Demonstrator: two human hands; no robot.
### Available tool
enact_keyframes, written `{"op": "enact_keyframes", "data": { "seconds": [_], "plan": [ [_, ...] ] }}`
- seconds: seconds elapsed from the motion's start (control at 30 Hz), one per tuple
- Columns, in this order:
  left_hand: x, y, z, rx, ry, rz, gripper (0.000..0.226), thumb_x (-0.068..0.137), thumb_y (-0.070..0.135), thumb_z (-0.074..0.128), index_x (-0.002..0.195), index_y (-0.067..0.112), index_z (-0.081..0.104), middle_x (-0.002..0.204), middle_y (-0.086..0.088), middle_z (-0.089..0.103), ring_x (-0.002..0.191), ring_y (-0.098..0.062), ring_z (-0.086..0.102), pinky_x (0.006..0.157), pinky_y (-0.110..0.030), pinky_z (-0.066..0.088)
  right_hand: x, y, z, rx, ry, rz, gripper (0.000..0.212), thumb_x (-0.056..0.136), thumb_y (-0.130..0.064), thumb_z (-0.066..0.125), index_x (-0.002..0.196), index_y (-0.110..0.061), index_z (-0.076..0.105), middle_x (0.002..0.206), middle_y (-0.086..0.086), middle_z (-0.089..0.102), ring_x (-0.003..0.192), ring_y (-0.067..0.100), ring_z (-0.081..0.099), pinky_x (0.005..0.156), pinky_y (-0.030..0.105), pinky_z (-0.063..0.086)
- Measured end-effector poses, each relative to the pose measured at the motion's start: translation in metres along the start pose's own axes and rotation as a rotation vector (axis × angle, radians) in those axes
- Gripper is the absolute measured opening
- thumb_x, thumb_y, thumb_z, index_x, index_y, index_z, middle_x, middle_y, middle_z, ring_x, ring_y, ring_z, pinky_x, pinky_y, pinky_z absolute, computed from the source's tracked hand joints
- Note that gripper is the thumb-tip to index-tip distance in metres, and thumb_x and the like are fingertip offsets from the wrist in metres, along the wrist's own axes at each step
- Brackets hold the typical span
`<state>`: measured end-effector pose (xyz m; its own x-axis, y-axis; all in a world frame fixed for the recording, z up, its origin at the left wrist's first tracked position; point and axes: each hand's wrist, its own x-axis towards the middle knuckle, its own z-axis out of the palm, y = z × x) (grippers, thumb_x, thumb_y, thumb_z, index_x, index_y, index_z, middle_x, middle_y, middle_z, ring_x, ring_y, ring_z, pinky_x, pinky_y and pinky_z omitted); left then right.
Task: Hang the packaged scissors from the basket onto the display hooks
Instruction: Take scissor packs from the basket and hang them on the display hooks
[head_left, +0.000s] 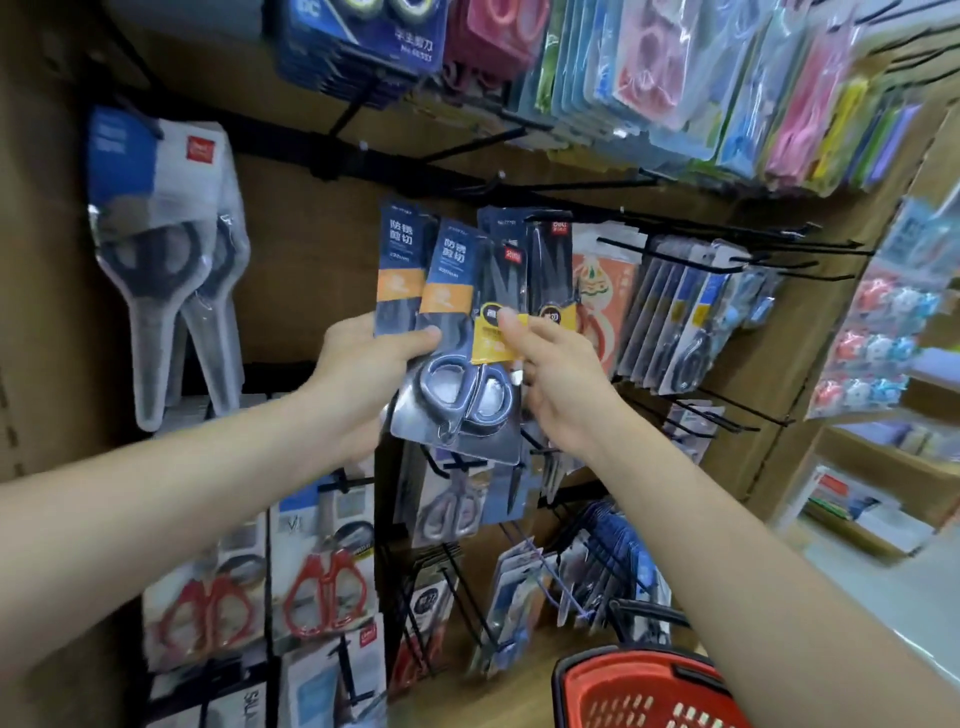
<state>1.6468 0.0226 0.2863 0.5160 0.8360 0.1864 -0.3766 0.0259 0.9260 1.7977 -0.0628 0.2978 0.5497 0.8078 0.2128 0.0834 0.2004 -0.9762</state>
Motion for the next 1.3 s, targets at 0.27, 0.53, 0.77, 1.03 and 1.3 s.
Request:
{"op": "enact_keyframes", "data": {
  "seconds": [0.27, 0.53, 0.77, 1.03, 1.3],
  "plan": [
    [0.028, 0.003, -0.008, 0.205, -0.099, -0.014, 0.017, 0.098, 0.025, 0.071, 0.111, 0.015, 0.075, 0.104, -0.008, 0.08, 0.091, -0.026, 0.078, 0.086, -0.043, 0.062, 0.012, 0.007, -0.019, 0.09, -0.031, 0.059, 0.007, 0.096, -0.013, 0.071, 0.096, -0.013, 0.064, 0.086, 0.002, 0.074, 0.071, 0.013, 0.068, 0.069, 0.028, 0.053],
    [0.028, -0.007, -0.007, 0.326, 0.013, 0.238, 0.014, 0.088, 0.013, 0.081, 0.097, 0.024, 0.079, 0.09, 0.005, 0.08, 0.087, -0.015, 0.077, 0.092, -0.047, 0.061, 0.007, 0.017, -0.049, 0.122, -0.001, -0.029, 0.01, 0.093, -0.006, 0.071, 0.102, -0.007, 0.065, 0.091, 0.008, 0.069, 0.087, 0.021, 0.066, 0.094, 0.041, 0.053],
    [0.033, -0.007, -0.016, 0.42, 0.129, 0.411, 0.033, 0.081, 0.011, 0.088, 0.1, 0.033, 0.071, 0.093, 0.007, 0.074, 0.08, -0.008, 0.072, 0.087, -0.043, 0.062, -0.003, 0.025, -0.075, -0.018, -0.049, -0.151, 0.031, 0.093, -0.006, 0.07, 0.124, -0.006, 0.065, 0.107, 0.008, 0.074, 0.103, 0.025, 0.068, 0.099, 0.042, 0.053],
    [0.03, -0.009, -0.015, 0.456, 0.102, 0.464, 0.033, 0.083, 0.013, 0.086, 0.102, 0.033, 0.069, 0.098, 0.003, 0.071, 0.069, 0.002, 0.066, 0.08, -0.035, 0.061, -0.011, 0.018, -0.093, 0.108, 0.001, -0.279, 0.026, 0.094, -0.002, 0.063, 0.117, -0.015, 0.066, 0.094, -0.002, 0.076, 0.087, 0.011, 0.072, 0.077, 0.024, 0.058],
    [0.031, -0.012, -0.016, 0.411, 0.089, 0.416, 0.033, 0.083, 0.009, 0.085, 0.102, 0.032, 0.071, 0.091, 0.007, 0.072, 0.075, -0.007, 0.07, 0.085, -0.043, 0.063, -0.003, 0.013, -0.1, 0.165, 0.091, -0.284, 0.017, 0.098, -0.004, 0.061, 0.113, -0.011, 0.063, 0.094, -0.004, 0.074, 0.086, 0.009, 0.069, 0.081, 0.024, 0.056]
  ]
}}
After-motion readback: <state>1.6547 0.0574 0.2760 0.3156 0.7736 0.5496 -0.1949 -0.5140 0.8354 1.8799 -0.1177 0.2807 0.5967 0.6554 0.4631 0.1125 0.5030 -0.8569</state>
